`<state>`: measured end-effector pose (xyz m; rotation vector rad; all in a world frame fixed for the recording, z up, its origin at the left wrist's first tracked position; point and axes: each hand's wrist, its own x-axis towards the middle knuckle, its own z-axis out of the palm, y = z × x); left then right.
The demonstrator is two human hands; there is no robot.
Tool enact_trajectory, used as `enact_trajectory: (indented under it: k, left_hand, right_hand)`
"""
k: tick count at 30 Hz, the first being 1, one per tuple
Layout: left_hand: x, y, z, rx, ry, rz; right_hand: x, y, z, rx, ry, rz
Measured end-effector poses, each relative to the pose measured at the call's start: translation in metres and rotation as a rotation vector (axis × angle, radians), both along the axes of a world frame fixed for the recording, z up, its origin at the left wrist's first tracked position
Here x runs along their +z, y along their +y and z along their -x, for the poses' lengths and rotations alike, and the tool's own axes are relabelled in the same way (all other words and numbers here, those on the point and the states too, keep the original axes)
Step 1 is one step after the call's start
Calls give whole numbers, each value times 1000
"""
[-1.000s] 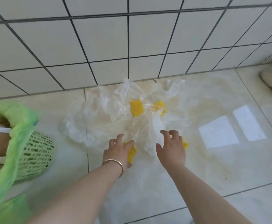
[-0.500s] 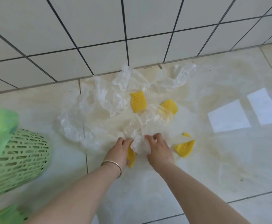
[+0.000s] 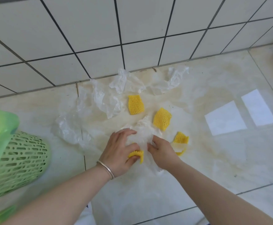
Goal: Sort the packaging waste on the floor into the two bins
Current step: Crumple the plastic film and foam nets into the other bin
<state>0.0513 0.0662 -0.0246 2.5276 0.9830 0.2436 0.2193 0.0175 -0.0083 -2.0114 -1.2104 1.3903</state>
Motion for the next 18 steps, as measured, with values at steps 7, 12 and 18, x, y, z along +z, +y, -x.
enact_trajectory:
  k: [7, 12, 18]
  left_hand:
    - [21, -4, -35, 92, -142, 313]
    - [9, -14, -53, 390, -188, 534]
    - [-20, -21, -52, 800, 3, 659]
  right_hand:
    - [8, -7, -12, -126, 40, -78]
    - [1, -19, -18, -414, -112, -29]
    - [-28, -43, -39, -412, -547, 223]
